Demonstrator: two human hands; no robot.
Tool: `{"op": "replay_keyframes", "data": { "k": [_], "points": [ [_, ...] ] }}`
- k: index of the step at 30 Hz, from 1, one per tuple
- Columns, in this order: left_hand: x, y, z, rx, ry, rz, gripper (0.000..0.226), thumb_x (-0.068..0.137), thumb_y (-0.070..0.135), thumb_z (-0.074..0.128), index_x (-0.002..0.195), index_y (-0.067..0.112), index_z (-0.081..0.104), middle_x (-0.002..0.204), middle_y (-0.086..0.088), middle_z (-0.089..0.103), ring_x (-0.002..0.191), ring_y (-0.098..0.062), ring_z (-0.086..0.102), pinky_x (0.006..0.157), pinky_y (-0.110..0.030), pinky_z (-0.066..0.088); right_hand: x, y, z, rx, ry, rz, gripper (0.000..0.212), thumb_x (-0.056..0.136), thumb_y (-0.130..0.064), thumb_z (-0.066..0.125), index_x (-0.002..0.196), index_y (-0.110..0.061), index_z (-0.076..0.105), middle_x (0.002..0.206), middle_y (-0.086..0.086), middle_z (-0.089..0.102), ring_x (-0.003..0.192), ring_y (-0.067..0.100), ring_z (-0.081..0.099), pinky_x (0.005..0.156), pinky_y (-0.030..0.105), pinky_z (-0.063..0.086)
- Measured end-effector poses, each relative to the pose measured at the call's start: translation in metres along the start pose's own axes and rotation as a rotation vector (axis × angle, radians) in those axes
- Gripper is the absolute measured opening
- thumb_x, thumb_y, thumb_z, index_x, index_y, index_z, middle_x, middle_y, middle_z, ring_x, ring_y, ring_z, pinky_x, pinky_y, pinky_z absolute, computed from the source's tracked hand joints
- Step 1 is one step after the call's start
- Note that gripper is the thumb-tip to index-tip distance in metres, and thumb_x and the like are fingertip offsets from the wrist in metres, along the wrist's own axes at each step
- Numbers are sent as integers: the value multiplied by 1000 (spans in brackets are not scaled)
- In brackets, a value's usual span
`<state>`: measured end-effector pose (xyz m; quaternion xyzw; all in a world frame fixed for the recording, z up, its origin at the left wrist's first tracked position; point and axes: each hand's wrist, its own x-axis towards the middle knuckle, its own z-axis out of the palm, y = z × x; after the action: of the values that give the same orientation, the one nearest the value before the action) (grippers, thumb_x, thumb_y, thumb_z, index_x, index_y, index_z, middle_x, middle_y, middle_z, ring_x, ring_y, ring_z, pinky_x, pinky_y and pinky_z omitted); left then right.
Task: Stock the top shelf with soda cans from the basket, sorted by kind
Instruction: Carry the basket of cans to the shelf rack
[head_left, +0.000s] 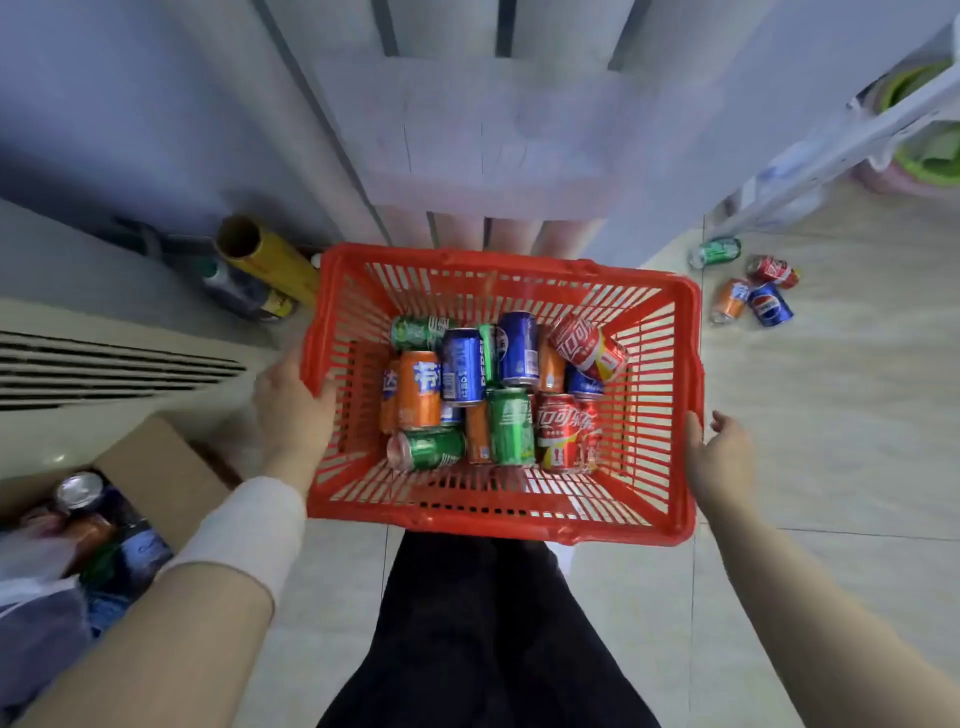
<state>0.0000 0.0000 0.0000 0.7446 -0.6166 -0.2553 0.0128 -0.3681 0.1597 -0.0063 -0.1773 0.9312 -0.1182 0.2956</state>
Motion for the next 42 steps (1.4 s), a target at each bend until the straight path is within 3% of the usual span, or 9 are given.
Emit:
{"op": "replay_keyframes", "data": {
  "k": [5,10,15,21,26,29,33,36,42],
  "points": [
    [22,-9,19,-205,-112,-153,41,98,38,38,127,11,48,115,-15,62,105,-36,58,82,-37,41,27,-5,19,126,-37,76,57,98,-44,28,116,2,57,112,20,63,101,35,60,79,35,44],
    [27,-8,25,-247,-89,-181,47,98,46,31,114,9,55,96,-9,61,81,-23,56,73,-32,40,36,-17,27,155,-49,119,56,97,-50,28,123,-7,52,113,12,62,102,32,60,80,35,43],
    [32,-8,25,-361,-181,-226,51,92,59,28,107,21,58,87,1,63,72,-11,61,60,-23,43,38,-25,26,191,-37,146,57,95,-53,28,120,-8,54,102,9,62,82,21,56,75,32,44],
    [33,-3,17,-407,-175,-297,44,89,61,37,79,25,62,74,3,66,68,-14,64,57,-22,43,37,-31,19,119,-40,143,54,95,-52,29,96,-6,58,84,10,59,67,20,52,68,30,41],
    [27,2,13,-413,-153,-292,50,90,59,38,88,16,62,72,3,63,67,-13,61,55,-21,40,26,-33,15,115,-2,125,57,97,-48,30,106,-1,61,83,9,56,68,20,50,63,24,38],
    [23,7,10,-382,-157,-269,49,91,57,37,88,14,61,70,4,59,64,-11,57,55,-22,38,20,-28,11,118,-2,134,51,96,-49,30,99,-7,59,87,12,59,76,22,57,67,25,37],
    [11,10,2,-317,-158,-228,49,91,58,36,89,15,61,76,-3,61,66,-18,57,69,-29,41,4,-11,-2,181,-25,176,55,94,-52,32,101,-5,60,86,10,60,54,7,48,60,22,39],
    [-1,15,-4,-262,-154,-185,49,91,57,37,87,15,62,80,-9,61,75,-27,57,73,-32,41,-19,9,-19,167,-26,207,58,96,-49,32,107,1,60,84,9,54,56,11,45,66,25,38],
    [-30,48,-8,-207,-224,-77,49,93,52,39,93,10,64,84,-12,60,79,-26,55,72,-33,39,-56,74,-39,192,22,340,66,94,-56,27,109,-3,64,103,22,66,93,36,61,79,36,45]
  ]
}}
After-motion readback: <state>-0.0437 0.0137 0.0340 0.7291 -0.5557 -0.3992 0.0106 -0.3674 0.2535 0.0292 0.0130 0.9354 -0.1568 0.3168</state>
